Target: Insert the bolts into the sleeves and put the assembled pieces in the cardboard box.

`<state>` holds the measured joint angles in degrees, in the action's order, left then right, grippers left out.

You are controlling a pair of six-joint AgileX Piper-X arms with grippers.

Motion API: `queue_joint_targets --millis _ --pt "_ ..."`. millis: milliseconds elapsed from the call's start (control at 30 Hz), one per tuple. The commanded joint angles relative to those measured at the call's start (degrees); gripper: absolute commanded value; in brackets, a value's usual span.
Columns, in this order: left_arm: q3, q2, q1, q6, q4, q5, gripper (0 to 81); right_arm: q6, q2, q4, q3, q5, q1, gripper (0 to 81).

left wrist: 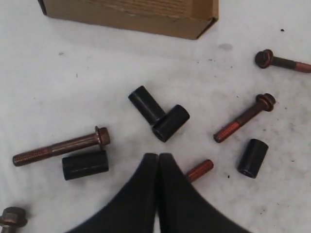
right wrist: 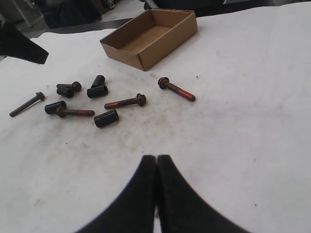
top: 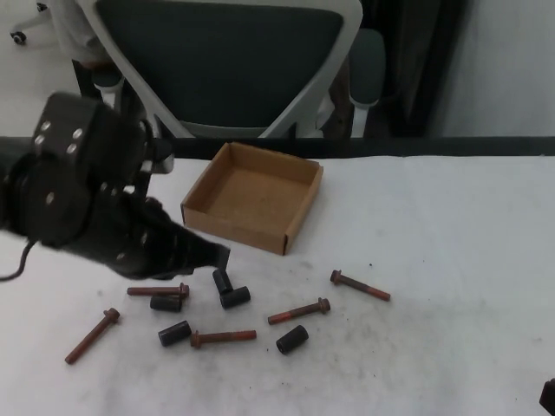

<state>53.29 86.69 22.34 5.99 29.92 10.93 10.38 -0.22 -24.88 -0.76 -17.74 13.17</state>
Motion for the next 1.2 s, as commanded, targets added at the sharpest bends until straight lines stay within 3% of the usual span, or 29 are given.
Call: queue_joint_targets --millis 0,100,300,400,600,1033,1167 --pt "4.15 2.56 0.27 0.13 3.58 -1.26 0.4 -0.49 0.22 0.55 0.76 0.74 -0.02 0.8" --pt "8.17 5.67 0.27 0.96 6.84 -1.26 6.0 -0.49 0.22 0.55 0.76 0.77 -0.02 0.8" --pt "13.46 11.33 0.27 8.69 10.13 -0.73 32.6 -0.49 0.22 0.55 0.76 0.77 -0.02 0.8" --pt "15.39 14.17 0.27 12.84 10.68 1.63 40.0 -0.49 0.22 0.55 0.76 0.77 -0.02 0.8" --pt "17.02 18.46 0.27 14.62 6.58 12.73 40.0 -0.49 0.22 0.3 0.76 0.76 -0.02 0.8" --pt "16.85 19.04 0.27 17.13 -14.51 15.16 40.0 -0.49 0.22 0.28 0.76 0.76 -0.02 0.8" --pt "16.85 19.04 0.52 22.13 -16.79 18.43 39.9 -0.49 0.22 0.28 0.76 0.76 -0.02 0.8"
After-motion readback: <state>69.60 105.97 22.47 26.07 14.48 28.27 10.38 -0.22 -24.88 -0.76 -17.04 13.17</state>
